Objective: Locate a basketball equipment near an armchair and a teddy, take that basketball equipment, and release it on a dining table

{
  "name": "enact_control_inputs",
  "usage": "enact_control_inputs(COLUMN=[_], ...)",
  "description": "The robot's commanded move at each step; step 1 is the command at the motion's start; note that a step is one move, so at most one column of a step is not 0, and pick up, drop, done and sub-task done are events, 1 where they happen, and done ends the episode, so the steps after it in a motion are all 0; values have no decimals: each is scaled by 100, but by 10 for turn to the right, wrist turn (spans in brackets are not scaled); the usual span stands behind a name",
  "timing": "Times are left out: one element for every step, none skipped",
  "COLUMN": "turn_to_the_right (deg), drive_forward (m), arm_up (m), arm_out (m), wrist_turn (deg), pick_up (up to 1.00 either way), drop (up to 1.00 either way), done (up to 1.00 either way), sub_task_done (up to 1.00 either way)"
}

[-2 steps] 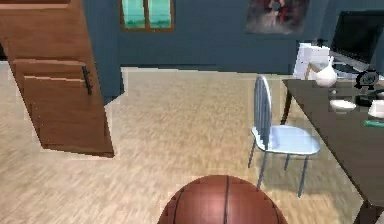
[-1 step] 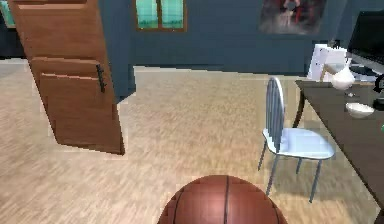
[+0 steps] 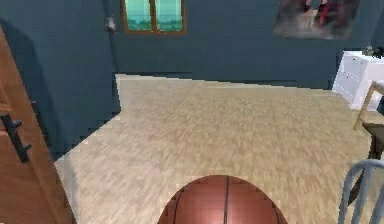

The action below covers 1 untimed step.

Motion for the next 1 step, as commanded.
enact_control_inputs(turn_to_the_right=[-90], drive_forward=[0], arm_up=[0], arm_out=[0], wrist_turn=[0], pick_up=[0], drop=[0], done=[0], sub_task_done=[0])
